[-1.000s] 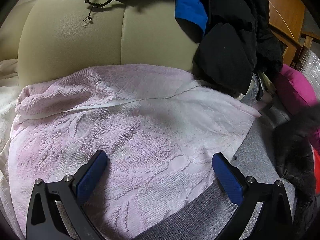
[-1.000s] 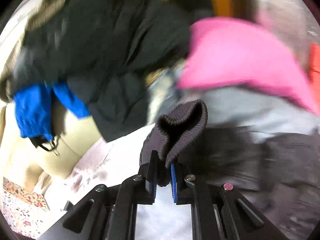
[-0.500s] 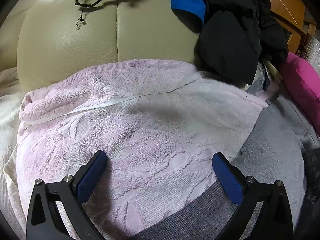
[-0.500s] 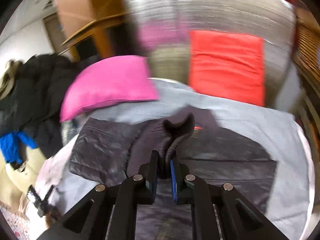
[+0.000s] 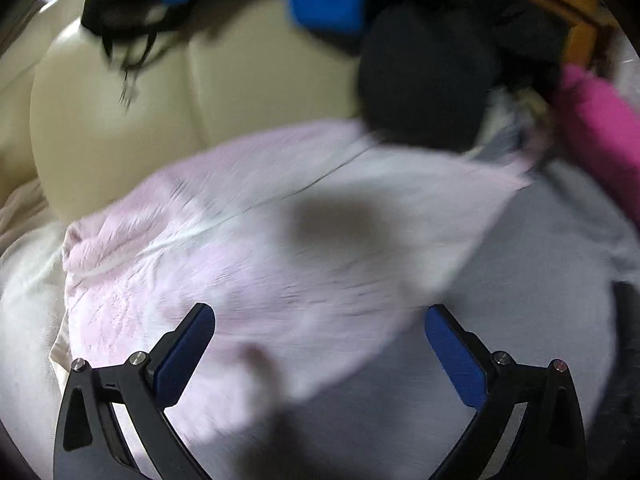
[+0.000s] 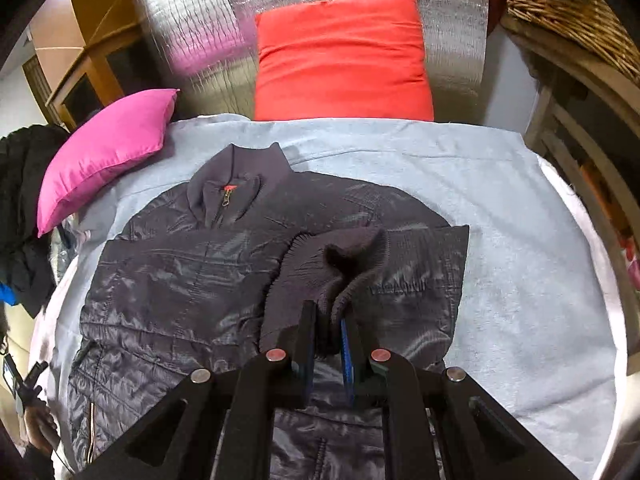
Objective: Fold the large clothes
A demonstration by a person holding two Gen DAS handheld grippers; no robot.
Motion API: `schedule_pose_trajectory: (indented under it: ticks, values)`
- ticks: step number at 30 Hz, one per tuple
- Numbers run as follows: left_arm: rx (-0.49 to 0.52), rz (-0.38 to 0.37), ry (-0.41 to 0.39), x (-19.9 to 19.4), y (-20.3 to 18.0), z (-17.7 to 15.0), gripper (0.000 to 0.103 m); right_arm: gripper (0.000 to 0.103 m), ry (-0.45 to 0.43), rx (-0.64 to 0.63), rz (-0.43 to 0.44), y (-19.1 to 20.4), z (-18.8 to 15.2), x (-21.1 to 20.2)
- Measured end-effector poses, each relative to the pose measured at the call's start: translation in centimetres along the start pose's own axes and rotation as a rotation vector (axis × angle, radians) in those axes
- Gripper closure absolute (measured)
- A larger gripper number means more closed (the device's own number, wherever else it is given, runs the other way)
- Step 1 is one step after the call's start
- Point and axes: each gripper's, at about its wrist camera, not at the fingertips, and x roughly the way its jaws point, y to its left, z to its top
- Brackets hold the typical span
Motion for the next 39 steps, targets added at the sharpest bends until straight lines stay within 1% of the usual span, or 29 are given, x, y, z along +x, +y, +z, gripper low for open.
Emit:
schedule_pose_trajectory:
  ticks: [1,3,4,5,6,7,10,11,12,13,15,16,19,20,22,24,26,27,28,29,30,31,32,34,35,37,38,39]
  values:
    - [0.019,-0.042,-0.008,-0.9,-1.4,0.2,0.000,0.091,-0.006,0.012,0.025,-0.4,0.1,-0.3]
    - [0.076,-0.165,-0.011,-3.4,-6.0,0.1,0.000,0.091,-0.025,0.023,0.058,-1.0,0.2,-0.9]
    - [0.104,-0.239,0.001,-4.4,-8.5,-0.2,0.000,0.091,-0.029,0.025,0.067,-0.8,0.1,-1.2]
    - [0.120,-0.293,0.018,-5.0,-10.2,-0.4,0.000,0.091,-0.030,0.028,0.079,-0.7,0.1,-1.3]
    - [0.140,-0.395,0.060,-5.9,-13.2,-1.1,0.000,0.091,-0.031,0.036,0.095,-0.8,0.1,-1.4]
    - [0.143,-0.480,0.104,-6.4,-15.4,-1.8,0.000,0.091,-0.030,0.041,0.103,-0.8,0.0,-1.3]
    - [0.123,-0.676,0.257,-7.3,-21.6,-4.6,0.000,0.091,-0.031,0.040,0.128,-0.3,0.5,-1.5]
    - [0.119,-0.719,0.290,-7.6,-23.0,-5.5,0.000,0.091,-0.033,0.038,0.135,0.0,0.8,-1.4]
    - [0.107,-0.757,0.325,-7.7,-24.4,-6.3,0.000,0.091,-0.043,0.038,0.160,0.4,1.4,-2.1]
    - [0.073,-0.795,0.370,-7.4,-25.9,-6.9,0.000,0.091,-0.056,0.043,0.186,0.7,2.0,-2.8]
    - [0.007,-0.836,0.424,-6.6,-27.1,-7.3,0.000,0.091,-0.080,0.057,0.234,1.3,3.0,-4.1]
    - [-0.035,-0.847,0.446,-6.1,-27.5,-7.6,0.000,0.091,-0.105,0.062,0.269,1.9,4.0,-5.5]
    - [-0.156,-0.845,0.522,-3.8,-27.9,-7.9,0.000,0.091,-0.165,0.036,0.324,3.8,6.1,-9.0]
    - [-0.182,-0.835,0.532,-4.0,-27.7,-8.5,0.000,0.091,-0.178,0.024,0.330,4.4,6.5,-9.7]
    - [-0.232,-0.817,0.551,-3.0,-27.9,-8.6,0.000,0.091,-0.220,-0.022,0.344,6.3,7.5,-12.2]
    - [-0.282,-0.804,0.571,-1.9,-28.0,-8.3,0.000,0.091,-0.247,-0.060,0.350,7.7,7.9,-14.0]
    - [-0.308,-0.799,0.573,-1.1,-28.0,-8.0,0.001,0.091,-0.263,-0.089,0.345,8.5,7.9,-15.0]
    - [-0.316,-0.799,0.574,-0.9,-27.9,-7.8,0.007,0.091,-0.266,-0.102,0.337,8.7,7.8,-15.3]
    - [-0.309,-0.807,0.584,-0.5,-28.2,-7.6,0.033,0.091,-0.265,-0.112,0.323,8.7,7.6,-15.4]
    - [-0.291,-0.809,0.603,-0.1,-28.6,-7.5,0.075,0.091,-0.260,-0.114,0.309,8.4,7.5,-15.3]
    - [-0.269,-0.802,0.631,0.4,-29.1,-7.4,0.084,0.091,-0.255,-0.111,0.298,8.2,7.4,-15.1]
    - [-0.265,-0.792,0.633,0.5,-28.5,-7.6,0.086,0.091,-0.249,-0.108,0.286,7.7,7.4,-14.8]
    - [-0.255,-0.776,0.613,0.5,-28.4,-7.4,0.092,0.091,-0.245,-0.106,0.261,7.1,7.1,-14.3]
    - [-0.205,-0.742,0.554,0.1,-28.5,-6.8,0.093,0.091,-0.232,-0.099,0.232,5.8,6.4,-13.2]
    - [-0.186,-0.726,0.541,0.0,-28.6,-6.7,0.094,0.091,-0.218,-0.088,0.223,4.9,5.9,-12.4]
    - [-0.137,-0.655,0.509,0.2,-28.8,-6.7,0.095,0.092,-0.190,-0.072,0.160,2.8,4.2,-9.9]
    - [-0.124,-0.644,0.510,0.4,-28.9,-6.8,0.095,0.095,-0.165,-0.044,0.126,1.3,3.1,-8.3]
    - [-0.098,-0.639,0.520,0.7,-29.3,-6.9,0.095,0.095,-0.131,-0.016,0.093,-0.4,1.9,-6.5]
